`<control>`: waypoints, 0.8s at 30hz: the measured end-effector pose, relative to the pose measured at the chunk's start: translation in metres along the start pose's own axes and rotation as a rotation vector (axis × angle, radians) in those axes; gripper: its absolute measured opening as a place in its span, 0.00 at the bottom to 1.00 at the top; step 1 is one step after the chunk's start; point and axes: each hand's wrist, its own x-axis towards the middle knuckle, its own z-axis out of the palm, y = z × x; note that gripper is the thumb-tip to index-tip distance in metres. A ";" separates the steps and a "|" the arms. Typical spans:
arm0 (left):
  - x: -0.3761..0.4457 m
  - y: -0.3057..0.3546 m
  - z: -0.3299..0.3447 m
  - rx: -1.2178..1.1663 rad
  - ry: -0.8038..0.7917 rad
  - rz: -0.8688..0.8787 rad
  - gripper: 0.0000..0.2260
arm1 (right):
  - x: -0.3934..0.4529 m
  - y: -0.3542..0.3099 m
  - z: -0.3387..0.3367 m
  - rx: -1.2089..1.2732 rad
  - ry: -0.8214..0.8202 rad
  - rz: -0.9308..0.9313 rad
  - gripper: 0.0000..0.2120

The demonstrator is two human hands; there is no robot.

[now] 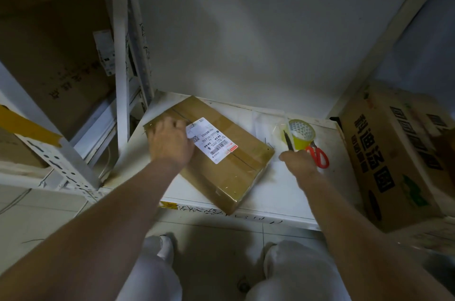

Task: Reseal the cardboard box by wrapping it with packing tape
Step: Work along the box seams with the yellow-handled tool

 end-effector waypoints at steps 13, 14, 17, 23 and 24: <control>0.006 -0.042 -0.017 0.000 -0.315 -0.292 0.40 | -0.100 0.015 0.066 -0.040 -0.095 -0.041 0.13; -0.001 -0.043 -0.018 0.005 -0.312 -0.317 0.41 | -0.101 0.014 0.066 -0.067 -0.081 -0.047 0.13; -0.024 -0.044 -0.019 0.022 -0.292 -0.408 0.41 | -0.103 0.012 0.066 -0.146 -0.052 -0.053 0.15; -0.077 -0.045 -0.032 0.109 -0.405 -0.530 0.40 | -0.119 0.003 0.069 -0.269 0.001 -0.128 0.18; -0.083 -0.045 -0.034 0.105 -0.416 -0.542 0.40 | -0.119 0.000 0.068 -0.305 0.014 -0.148 0.18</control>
